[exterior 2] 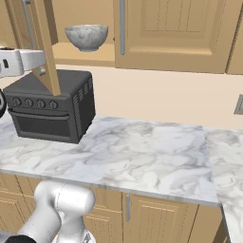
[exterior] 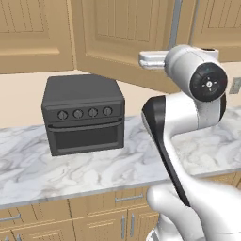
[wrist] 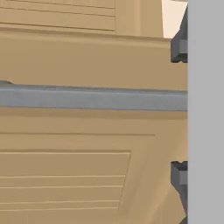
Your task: Move the bowls from the cabinet to the plates on the dining table.
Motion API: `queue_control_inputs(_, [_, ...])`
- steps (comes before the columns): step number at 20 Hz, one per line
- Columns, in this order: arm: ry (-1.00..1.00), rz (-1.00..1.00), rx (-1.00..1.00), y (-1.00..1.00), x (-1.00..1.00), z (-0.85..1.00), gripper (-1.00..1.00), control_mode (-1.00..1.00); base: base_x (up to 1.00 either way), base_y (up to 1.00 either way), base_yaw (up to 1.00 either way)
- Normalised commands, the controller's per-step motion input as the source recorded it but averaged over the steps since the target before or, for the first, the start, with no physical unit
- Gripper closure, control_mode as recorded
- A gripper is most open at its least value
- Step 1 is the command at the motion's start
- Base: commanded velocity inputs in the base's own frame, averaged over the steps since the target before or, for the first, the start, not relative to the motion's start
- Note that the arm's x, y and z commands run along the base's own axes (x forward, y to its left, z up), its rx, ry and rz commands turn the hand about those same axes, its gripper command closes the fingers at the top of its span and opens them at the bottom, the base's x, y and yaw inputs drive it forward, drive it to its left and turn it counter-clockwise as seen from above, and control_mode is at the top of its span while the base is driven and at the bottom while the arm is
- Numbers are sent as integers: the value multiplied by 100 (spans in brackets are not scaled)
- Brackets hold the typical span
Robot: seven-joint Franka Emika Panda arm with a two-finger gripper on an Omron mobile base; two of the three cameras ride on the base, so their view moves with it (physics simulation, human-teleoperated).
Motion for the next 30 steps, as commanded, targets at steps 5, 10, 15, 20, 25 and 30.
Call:
queue_control_inputs(5, [-4,6,3,-20,-51,20,-100,-100,0,0,0])
queue_control_inputs(10, [-1,6,7,-37,-47,18,-100,-100,0,0,0])
queue_control_inputs(15, [0,6,13,-36,-37,9,-100,-100,0,0,0])
queue_control_inputs(20, [0,7,15,-30,-15,0,-100,-100,0,0,0])
queue_control_inputs(25, [-1,12,9,-22,5,0,-100,-100,0,0,0])
queue_control_inputs(30, [1,18,8,-7,5,-5,-100,-100,0,0,0])
